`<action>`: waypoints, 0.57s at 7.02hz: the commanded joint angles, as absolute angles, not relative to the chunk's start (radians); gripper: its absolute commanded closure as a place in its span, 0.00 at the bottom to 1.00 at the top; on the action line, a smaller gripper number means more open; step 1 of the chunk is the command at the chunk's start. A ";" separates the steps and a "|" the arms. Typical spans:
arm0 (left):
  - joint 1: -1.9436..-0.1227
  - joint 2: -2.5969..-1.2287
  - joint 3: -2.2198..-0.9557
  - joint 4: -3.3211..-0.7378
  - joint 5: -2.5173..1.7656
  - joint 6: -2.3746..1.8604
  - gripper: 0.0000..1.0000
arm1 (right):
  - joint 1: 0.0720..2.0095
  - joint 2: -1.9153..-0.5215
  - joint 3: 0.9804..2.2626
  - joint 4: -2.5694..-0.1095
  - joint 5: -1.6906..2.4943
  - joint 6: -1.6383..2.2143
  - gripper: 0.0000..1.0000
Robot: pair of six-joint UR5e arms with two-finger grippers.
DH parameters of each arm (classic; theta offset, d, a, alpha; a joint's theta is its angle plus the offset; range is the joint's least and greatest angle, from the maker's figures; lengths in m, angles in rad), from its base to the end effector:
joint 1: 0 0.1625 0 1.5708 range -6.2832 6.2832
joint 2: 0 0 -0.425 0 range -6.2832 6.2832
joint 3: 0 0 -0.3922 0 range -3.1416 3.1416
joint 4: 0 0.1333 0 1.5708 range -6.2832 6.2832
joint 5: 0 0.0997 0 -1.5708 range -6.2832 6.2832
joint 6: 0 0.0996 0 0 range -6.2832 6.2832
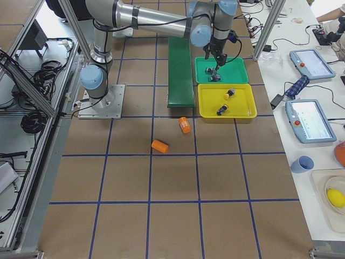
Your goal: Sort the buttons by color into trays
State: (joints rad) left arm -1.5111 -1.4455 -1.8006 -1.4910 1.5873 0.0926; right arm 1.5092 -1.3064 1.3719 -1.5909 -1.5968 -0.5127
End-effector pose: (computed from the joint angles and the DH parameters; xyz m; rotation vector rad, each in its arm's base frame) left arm -0.1055 -0.4412 0.4412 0.0518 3.1263 0.0405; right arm 0.0937 -0.6044 0.4431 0.7006 -3.0491 -0.0796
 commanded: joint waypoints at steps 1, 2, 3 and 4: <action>-1.512 -1.442 -1.801 -1.491 1.588 0.086 0.00 | 1.584 -1.464 1.478 -1.564 -1.601 -0.266 0.00; -1.513 -1.431 -1.801 -1.491 1.586 0.086 0.00 | 1.598 -1.509 1.539 -1.571 -1.598 -0.168 0.00; -1.514 -1.431 -1.801 -1.493 1.589 0.086 0.00 | 1.598 -1.509 1.554 -1.581 -1.598 -0.021 0.00; -1.514 -1.443 -1.801 -1.493 1.586 0.086 0.00 | 1.598 -1.512 1.549 -1.597 -1.598 0.039 0.00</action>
State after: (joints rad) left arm -1.5134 -1.4357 -1.8009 -1.4920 1.5876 0.0861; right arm 1.5948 -1.5007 1.5378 -1.5804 -1.5986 -0.0737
